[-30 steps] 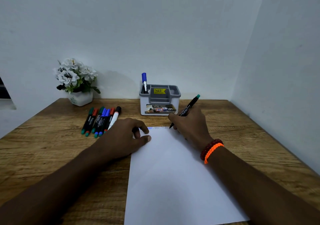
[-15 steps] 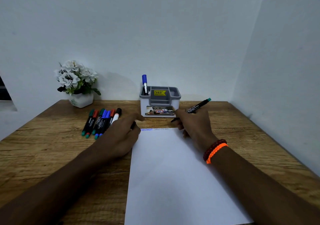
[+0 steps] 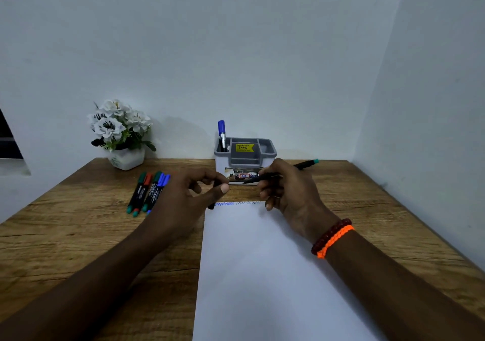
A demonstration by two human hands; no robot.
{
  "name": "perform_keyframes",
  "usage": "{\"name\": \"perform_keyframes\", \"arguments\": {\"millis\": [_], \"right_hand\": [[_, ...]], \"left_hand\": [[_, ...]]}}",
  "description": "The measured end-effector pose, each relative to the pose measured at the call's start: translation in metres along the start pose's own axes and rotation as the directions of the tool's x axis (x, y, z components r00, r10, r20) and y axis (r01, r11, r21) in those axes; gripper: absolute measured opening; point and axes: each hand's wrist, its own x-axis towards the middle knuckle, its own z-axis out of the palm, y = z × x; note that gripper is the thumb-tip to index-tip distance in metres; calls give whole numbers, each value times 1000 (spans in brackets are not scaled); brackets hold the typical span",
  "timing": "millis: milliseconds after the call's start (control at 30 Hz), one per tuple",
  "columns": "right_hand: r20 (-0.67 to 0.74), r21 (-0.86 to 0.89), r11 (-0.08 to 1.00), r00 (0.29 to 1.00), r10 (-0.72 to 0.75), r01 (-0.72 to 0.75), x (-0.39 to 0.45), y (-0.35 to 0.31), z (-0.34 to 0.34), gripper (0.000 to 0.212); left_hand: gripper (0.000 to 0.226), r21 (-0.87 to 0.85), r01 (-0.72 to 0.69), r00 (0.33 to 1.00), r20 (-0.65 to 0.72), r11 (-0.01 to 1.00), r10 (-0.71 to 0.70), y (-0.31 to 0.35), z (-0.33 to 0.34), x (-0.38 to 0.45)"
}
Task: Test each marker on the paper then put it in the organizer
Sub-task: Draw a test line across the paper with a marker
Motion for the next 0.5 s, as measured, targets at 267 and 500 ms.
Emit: {"name": "perform_keyframes", "arguments": {"millis": [267, 500], "right_hand": [[71, 155, 986, 997, 41, -52, -8, -7, 5, 22], [89, 174, 984, 996, 26, -41, -10, -6, 6, 20]], "left_hand": [[24, -460, 198, 969, -43, 866, -244, 0, -2, 5], [35, -541, 211, 972, 31, 814, -231, 4, 1, 2]]}}
